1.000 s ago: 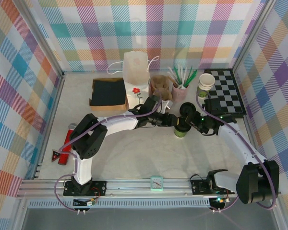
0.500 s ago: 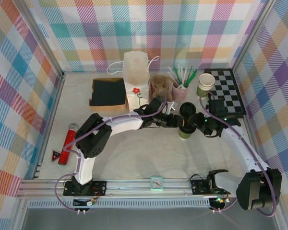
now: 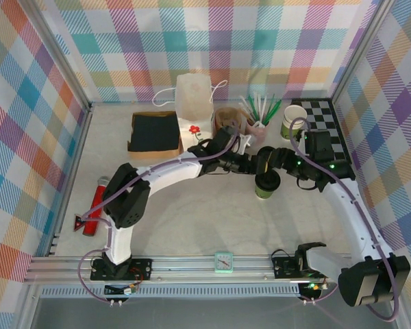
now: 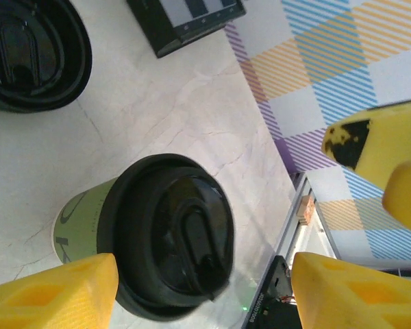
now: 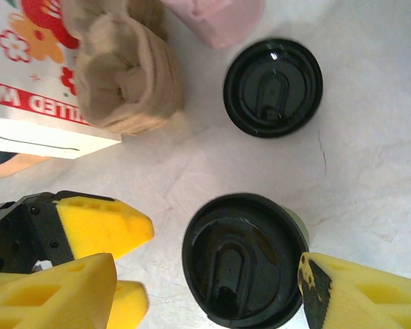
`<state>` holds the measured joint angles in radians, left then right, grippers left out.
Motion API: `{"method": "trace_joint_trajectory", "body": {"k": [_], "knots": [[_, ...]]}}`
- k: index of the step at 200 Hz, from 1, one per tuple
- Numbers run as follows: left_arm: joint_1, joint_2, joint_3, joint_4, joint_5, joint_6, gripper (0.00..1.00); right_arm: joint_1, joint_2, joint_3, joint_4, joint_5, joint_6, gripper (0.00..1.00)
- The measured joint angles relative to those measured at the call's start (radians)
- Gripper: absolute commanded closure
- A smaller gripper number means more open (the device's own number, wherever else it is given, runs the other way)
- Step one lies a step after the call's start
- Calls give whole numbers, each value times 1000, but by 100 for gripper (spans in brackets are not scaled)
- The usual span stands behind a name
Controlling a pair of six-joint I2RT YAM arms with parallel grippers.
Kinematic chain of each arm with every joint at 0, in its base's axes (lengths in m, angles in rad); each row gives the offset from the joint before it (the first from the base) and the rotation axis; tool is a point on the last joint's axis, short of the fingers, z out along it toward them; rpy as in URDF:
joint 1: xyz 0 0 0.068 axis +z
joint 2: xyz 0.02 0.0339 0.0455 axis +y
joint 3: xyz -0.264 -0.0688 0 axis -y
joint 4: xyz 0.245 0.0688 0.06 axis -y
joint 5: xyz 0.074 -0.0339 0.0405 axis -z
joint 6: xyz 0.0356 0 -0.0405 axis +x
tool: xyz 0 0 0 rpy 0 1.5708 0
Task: Pack the takeout coffee
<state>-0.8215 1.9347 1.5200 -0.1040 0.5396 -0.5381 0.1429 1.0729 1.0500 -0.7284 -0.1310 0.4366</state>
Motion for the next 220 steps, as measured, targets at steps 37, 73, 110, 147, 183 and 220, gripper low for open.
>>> {"method": "trace_joint_trajectory", "body": {"k": [37,73,110,147,183,220], "knots": [[71,-157,-43,-3,1,11,32,0,-21,84,0,-36,-100,29],[204,-409,-232,3,-2,12,32,55,17,171,10,-85,-220,30],[368,-646,-505,9,-18,-2,32,232,156,288,5,-60,-395,30],[478,-741,-771,33,-37,-55,33,318,309,356,-19,-90,-619,29],[494,-890,-941,15,-75,-81,33,338,484,464,-83,-87,-808,40],[509,-1051,-954,3,-110,-82,32,345,634,550,-127,-76,-928,41]]}}
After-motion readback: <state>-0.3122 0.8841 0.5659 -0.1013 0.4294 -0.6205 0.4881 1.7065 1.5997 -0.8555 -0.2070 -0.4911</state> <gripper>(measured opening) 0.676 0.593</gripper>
